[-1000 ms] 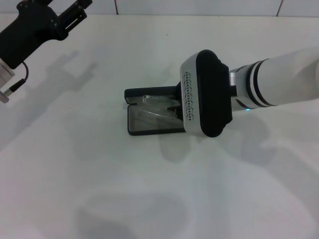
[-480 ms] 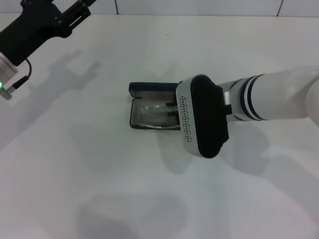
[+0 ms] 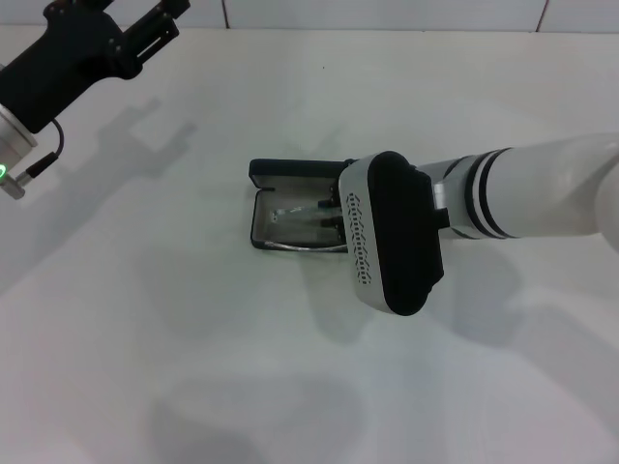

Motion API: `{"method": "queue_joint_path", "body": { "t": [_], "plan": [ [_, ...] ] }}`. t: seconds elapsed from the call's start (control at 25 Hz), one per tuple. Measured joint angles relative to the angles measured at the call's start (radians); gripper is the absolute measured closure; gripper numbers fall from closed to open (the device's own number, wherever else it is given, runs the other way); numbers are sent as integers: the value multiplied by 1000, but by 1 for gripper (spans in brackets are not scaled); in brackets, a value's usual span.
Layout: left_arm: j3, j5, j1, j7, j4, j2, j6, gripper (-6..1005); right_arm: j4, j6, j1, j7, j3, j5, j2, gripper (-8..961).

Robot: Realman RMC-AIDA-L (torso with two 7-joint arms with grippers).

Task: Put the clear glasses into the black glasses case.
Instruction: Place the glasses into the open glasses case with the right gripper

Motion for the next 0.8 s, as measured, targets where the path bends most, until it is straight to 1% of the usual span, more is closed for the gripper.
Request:
{"method": "queue_joint_path", "body": {
  "t": [0.28,0.8],
  "plan": [
    [15,0,1,0,0,0,0,300,-51,25,-53,0,-8,-65,0,767],
    [16,0,1,1,0,1,3,300,-50,93,-75,-5,-23,-78,0,765]
  ]
}}
